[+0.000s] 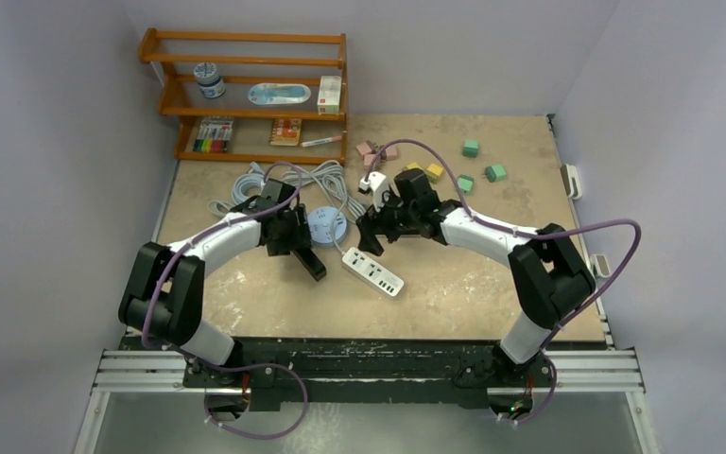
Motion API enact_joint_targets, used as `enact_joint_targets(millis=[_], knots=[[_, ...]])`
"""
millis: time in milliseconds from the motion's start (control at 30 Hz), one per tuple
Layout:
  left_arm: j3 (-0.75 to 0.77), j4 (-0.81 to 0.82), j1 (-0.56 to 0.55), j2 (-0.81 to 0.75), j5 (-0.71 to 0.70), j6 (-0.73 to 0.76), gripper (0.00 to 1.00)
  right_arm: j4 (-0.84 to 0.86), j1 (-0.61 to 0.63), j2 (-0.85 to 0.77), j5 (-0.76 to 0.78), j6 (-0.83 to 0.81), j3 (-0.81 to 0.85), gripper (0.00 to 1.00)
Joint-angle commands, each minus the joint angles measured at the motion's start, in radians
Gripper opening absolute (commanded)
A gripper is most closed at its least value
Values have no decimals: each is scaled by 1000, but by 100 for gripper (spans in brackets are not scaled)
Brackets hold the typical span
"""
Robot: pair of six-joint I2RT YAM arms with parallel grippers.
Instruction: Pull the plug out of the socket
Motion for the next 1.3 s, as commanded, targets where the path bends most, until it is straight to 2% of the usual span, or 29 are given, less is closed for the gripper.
enact_joint_targets(millis=[0,67,133,167,233,267,400,533,667,767,800,933,1000,1033,1067,1100,1167,1267], knots=[[-56,59,8,-6,-12,-35,60,-57,61,16,-50,-35,62,99],[-87,69,11,-6,-25,-50,57,-75,89,30,-33,-32,59,99],[-125,88,26,-27,-28,-72,48,-82,112,38,-15,-15,47,99],[-146,102,38,-43,-26,-86,39,-86,120,40,-3,-6,41,99],[-185,135,65,-83,-18,-117,3,-96,137,42,16,7,35,99],[-208,145,86,-107,-7,-134,0,-97,142,40,24,14,30,99],[-395,442,196,-277,168,-259,0,-95,152,36,32,27,28,99],[-595,841,221,-395,341,-451,0,-99,155,42,22,19,46,99],[-711,1253,221,-302,464,-642,0,-72,157,42,7,28,50,99],[-820,1605,221,-134,463,-805,0,-69,157,42,17,27,50,99],[-853,1718,220,-57,454,-859,2,-65,157,39,22,25,48,99],[-926,2151,221,261,453,-1003,20,-59,156,32,-2,35,44,99],[-923,2170,219,357,461,-1017,29,-28,140,24,-36,75,46,99],[-929,2171,219,381,455,-1017,39,-15,124,18,-68,92,53,99],[-931,2169,219,394,454,-1012,55,4,113,8,-83,116,58,99],[-929,2169,219,396,455,-1010,62,29,107,-6,-72,138,59,99],[-920,2161,219,384,454,-1013,67,80,102,-49,3,163,53,99],[-884,2091,219,339,453,-1007,71,179,90,-144,225,220,9,100]])
